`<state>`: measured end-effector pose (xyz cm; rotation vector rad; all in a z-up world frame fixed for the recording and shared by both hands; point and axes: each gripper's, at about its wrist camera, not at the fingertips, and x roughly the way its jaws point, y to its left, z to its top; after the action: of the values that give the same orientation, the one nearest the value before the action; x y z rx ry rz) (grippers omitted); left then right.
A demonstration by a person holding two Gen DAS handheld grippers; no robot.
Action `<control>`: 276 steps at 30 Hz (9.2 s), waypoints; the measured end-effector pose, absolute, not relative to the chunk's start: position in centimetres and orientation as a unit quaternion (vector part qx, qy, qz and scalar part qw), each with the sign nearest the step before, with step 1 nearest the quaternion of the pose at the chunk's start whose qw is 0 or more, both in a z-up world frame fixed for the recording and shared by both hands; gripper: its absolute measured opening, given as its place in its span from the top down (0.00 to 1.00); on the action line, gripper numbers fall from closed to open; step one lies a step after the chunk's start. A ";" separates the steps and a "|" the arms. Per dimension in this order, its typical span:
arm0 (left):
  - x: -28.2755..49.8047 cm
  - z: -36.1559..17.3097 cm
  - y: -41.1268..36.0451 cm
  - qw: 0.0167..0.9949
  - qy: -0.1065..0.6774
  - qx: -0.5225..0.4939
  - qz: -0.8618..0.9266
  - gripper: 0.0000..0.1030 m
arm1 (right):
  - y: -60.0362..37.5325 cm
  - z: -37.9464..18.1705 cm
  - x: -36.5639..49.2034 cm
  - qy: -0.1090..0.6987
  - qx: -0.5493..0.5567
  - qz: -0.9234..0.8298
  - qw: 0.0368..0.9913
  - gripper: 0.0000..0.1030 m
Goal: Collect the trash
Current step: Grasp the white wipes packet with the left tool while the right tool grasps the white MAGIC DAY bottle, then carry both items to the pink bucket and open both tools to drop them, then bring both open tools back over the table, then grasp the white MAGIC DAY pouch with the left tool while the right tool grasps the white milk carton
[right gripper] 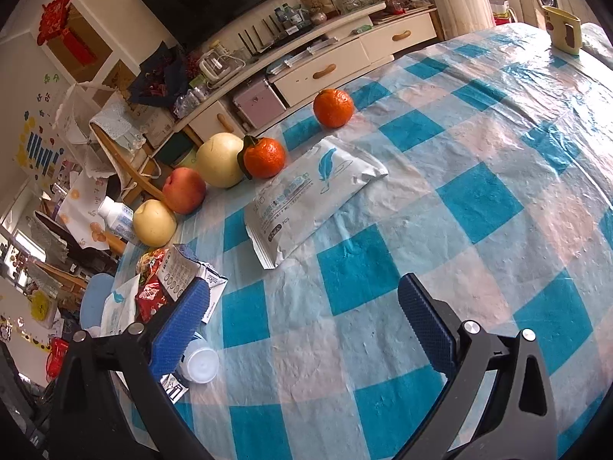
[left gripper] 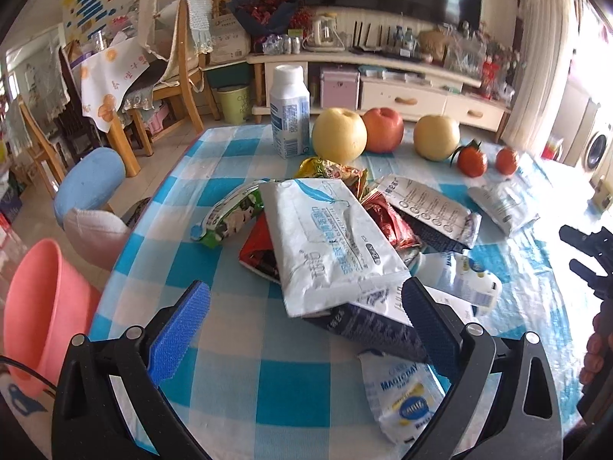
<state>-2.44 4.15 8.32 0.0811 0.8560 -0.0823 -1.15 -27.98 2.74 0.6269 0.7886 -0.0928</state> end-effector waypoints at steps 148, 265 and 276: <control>-6.6 10.8 24.3 0.971 0.234 -0.033 0.032 0.08 | 5.1 9.5 -7.0 0.332 -0.072 0.158 0.927 0.04; -8.0 1.7 7.5 0.888 0.436 -0.029 -0.141 0.16 | -8.9 4.8 1.2 0.410 0.131 0.264 0.863 0.41; -7.7 3.9 9.9 0.902 0.408 -0.047 -0.132 0.16 | -8.6 5.2 0.6 0.401 0.136 0.245 0.872 0.41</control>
<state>-7.72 9.93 3.93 -0.0982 0.8445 -0.2738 0.57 -8.64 5.20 0.2850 0.8371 0.5130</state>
